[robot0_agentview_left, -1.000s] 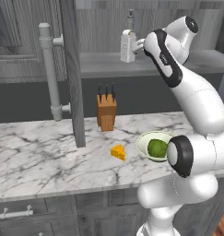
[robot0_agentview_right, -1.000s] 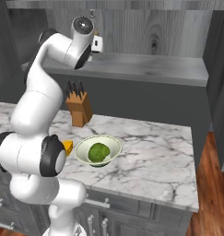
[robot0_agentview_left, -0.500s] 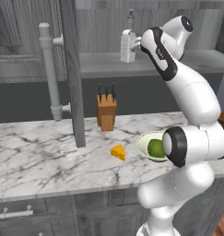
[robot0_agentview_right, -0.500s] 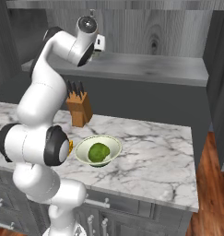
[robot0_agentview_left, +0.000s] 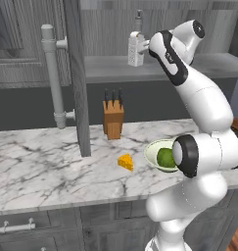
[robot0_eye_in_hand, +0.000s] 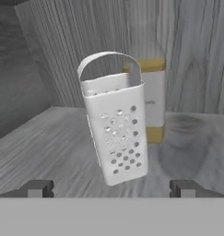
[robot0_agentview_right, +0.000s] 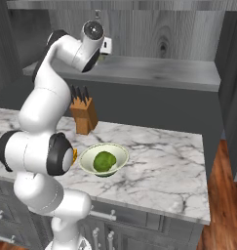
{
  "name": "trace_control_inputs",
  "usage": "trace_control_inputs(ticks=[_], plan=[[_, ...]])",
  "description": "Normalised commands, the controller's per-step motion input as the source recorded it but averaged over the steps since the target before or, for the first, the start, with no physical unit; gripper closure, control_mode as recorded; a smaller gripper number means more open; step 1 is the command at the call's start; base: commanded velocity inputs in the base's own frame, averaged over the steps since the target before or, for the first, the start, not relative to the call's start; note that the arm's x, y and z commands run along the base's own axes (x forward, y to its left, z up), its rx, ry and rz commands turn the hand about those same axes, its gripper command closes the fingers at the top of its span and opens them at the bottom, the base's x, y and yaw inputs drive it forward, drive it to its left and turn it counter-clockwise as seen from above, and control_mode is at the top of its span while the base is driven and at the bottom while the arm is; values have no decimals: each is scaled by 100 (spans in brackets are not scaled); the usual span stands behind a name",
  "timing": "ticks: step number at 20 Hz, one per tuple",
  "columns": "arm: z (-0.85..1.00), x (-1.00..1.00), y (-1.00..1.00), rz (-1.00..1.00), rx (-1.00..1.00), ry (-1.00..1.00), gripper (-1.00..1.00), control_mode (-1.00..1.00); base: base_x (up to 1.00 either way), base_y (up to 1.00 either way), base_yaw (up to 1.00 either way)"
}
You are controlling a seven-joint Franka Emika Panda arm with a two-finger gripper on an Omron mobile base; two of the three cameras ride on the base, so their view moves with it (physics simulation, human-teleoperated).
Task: Pick the cheese from the fridge and the cheese grater from the cabinet and place them next to the salad bowl.
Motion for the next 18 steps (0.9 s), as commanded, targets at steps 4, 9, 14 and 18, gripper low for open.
trace_control_inputs(ticks=[4, 9, 14, 18], plan=[[-12, 5, 8, 0, 0, -4, -100, -100, 0, 0, 0], [-3, 14, 5, 0, 0, 0, -100, -100, 0, 0, 0], [0, 22, 0, 0, 0, 2, -100, -100, 0, 0, 0], [0, 24, 0, 0, 0, 6, -100, -100, 0, 0, 0]])
